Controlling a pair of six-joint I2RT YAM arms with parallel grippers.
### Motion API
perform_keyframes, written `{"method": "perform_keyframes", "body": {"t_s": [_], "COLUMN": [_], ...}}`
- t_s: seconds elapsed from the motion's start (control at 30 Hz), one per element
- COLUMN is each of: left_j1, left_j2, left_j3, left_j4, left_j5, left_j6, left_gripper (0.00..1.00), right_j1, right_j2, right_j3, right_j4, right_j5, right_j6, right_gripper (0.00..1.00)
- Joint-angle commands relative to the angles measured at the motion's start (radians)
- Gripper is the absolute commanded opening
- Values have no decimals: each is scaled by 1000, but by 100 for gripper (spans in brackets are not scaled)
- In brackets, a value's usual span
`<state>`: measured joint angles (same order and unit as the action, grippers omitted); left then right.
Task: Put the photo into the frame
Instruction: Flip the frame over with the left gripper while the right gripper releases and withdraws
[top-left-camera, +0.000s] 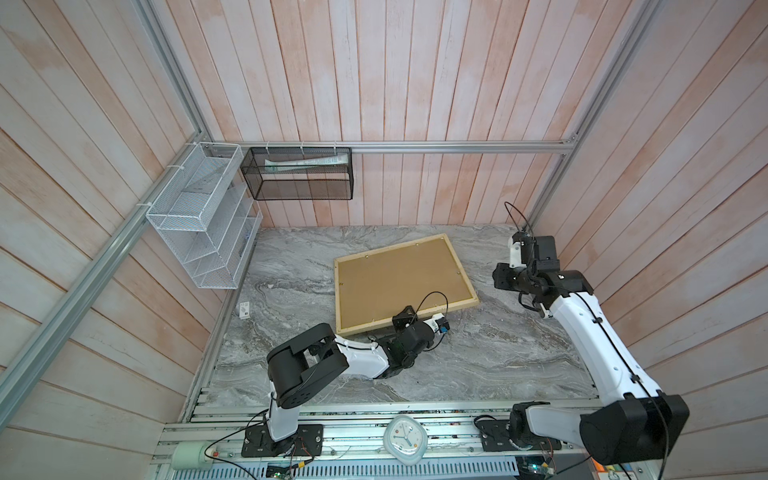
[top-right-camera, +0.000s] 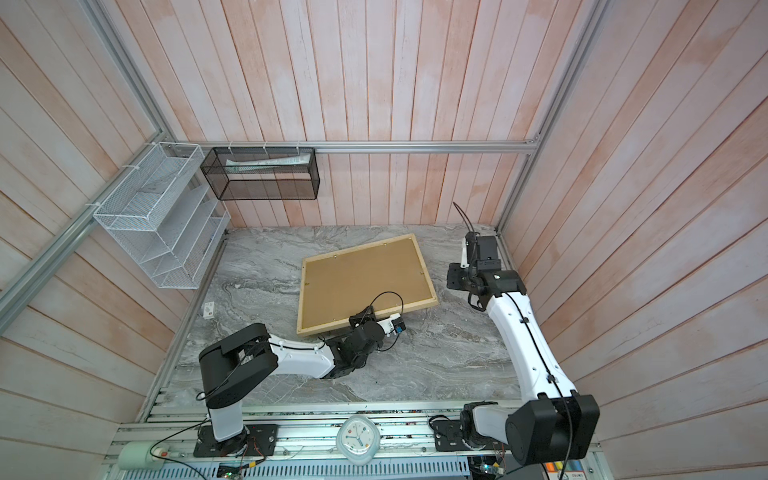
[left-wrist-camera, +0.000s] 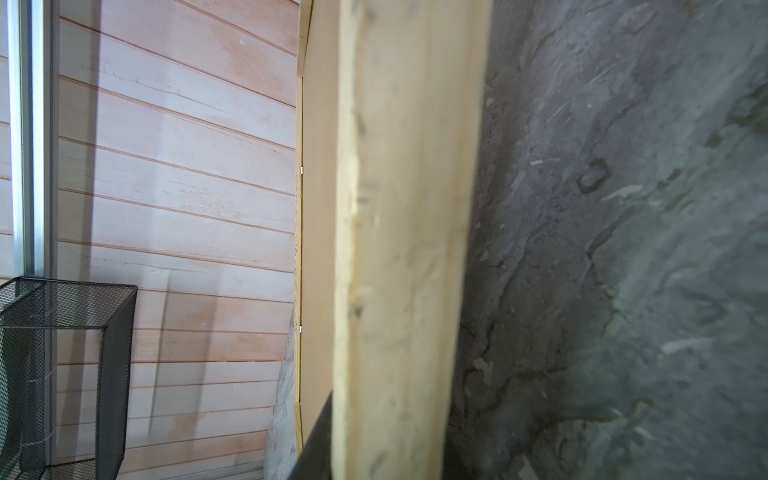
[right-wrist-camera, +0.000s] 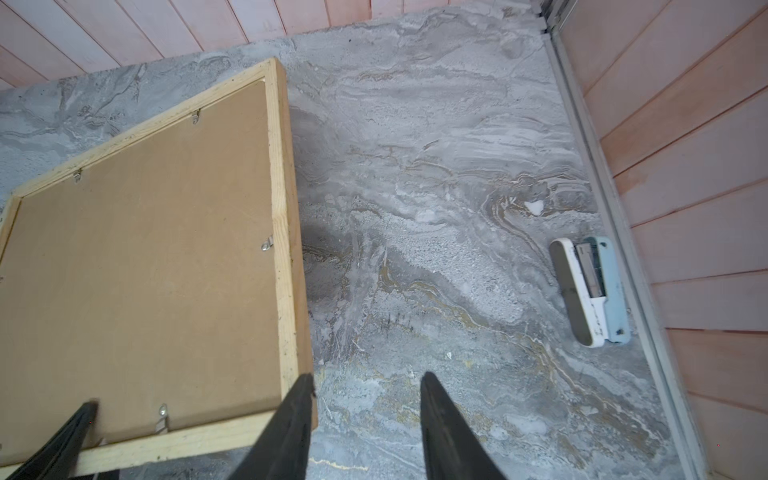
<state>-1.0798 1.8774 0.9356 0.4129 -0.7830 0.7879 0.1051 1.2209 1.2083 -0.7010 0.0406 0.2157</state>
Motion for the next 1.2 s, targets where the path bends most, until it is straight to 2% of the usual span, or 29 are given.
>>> {"method": "perform_keyframes", "body": {"t_s": [0.0,0.2,0.43,0.63,0.97,1.17], "left_j1": [9,7,6,6,11,47], "left_j2": [-77,-103,-87,-111,-205,-223], "left_j3": [92,283,513,611,758,853], "left_j4": [-90,-465,-832,-941,-1072,-1133], "left_j5": [39,117,202,206,320,370], "left_j6": [-204,-347,-486,-545,-632,-715], "left_gripper": [7,5,4,1,0,0], "right_j1": [-47,-107,-136,-149,-193,-220], "right_j2": [-71,-161,-172,-177,-205,-214], "right_j3": [-67,-189,-210,-219,-219,-232], "right_j4": [92,164,170,176,166,172], "right_j5": [-11,-67,-81,-100,-95,-105], "right_j6": [49,77,75,73,58,56], "right_gripper": [49,51,51,51,52,52]}}
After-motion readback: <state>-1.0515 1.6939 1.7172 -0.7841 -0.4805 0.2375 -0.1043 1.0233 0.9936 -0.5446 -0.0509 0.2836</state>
